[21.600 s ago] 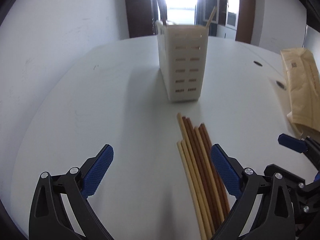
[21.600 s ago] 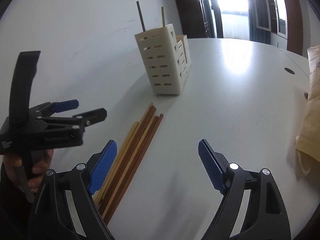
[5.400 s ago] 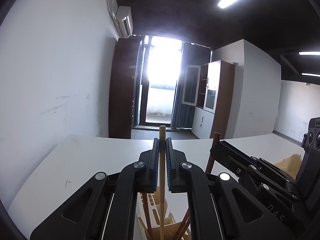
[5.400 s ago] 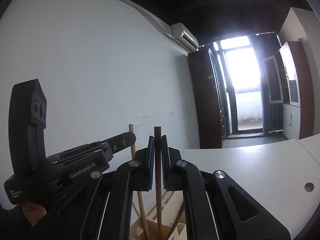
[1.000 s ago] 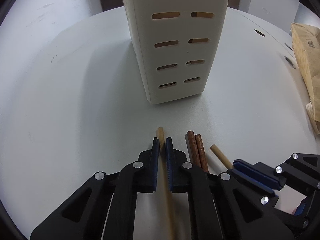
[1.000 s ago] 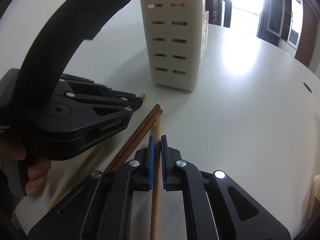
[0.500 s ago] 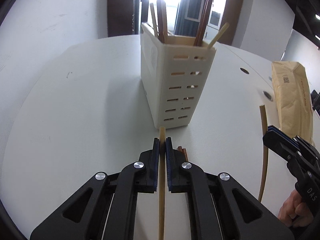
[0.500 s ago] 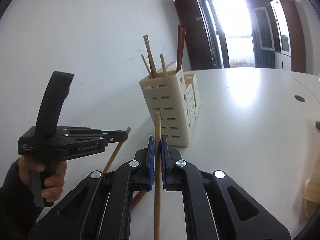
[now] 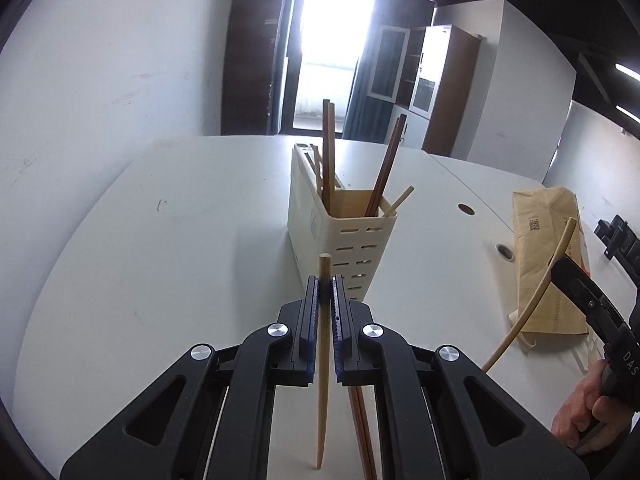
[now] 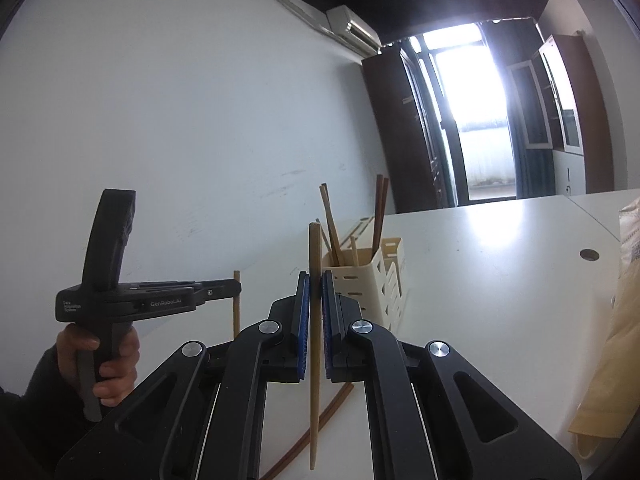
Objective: Organize utensils
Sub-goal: 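Lift both held chopsticks upright and carry them over the holder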
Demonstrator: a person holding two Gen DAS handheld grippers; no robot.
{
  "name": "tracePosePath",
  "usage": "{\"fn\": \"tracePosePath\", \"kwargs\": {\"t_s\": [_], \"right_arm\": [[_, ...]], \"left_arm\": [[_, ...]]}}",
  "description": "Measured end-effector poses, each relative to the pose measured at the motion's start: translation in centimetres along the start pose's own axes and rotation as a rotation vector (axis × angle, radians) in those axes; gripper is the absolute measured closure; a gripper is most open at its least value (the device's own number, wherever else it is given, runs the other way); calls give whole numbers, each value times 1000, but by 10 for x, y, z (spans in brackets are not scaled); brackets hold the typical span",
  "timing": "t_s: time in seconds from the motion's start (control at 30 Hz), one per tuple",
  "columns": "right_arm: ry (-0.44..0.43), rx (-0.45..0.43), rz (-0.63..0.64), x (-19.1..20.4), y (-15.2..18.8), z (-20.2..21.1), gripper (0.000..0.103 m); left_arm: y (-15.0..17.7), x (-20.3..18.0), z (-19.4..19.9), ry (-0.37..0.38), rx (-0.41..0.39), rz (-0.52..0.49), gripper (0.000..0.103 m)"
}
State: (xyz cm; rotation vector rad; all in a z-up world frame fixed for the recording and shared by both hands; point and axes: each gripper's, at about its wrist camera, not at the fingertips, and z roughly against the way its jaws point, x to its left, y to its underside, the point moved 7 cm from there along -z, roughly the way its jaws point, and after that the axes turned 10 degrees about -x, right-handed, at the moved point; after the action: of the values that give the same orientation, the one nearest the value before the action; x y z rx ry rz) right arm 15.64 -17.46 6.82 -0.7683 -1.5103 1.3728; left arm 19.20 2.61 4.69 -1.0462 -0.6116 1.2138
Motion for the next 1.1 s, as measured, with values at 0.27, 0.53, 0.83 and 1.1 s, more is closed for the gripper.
{"fn": "tracePosePath", "kwargs": {"t_s": [0.27,0.53,0.83,1.1], "right_arm": [[-2,-5,14,9,-10,-5,96],[-9,-33,20,10,-28,-9,96],[-27,-86,49,11,-56,-18,96],[-35,-152,54,11,-80,-22,96]], "left_arm": [[-21,-7,23,29,-70,-12,97],[-38,-11,27,35,-113,-5,97],[-72,-23,38,40,-176,-28,97],[-104,-31,49,55,-257,-26,97]]}}
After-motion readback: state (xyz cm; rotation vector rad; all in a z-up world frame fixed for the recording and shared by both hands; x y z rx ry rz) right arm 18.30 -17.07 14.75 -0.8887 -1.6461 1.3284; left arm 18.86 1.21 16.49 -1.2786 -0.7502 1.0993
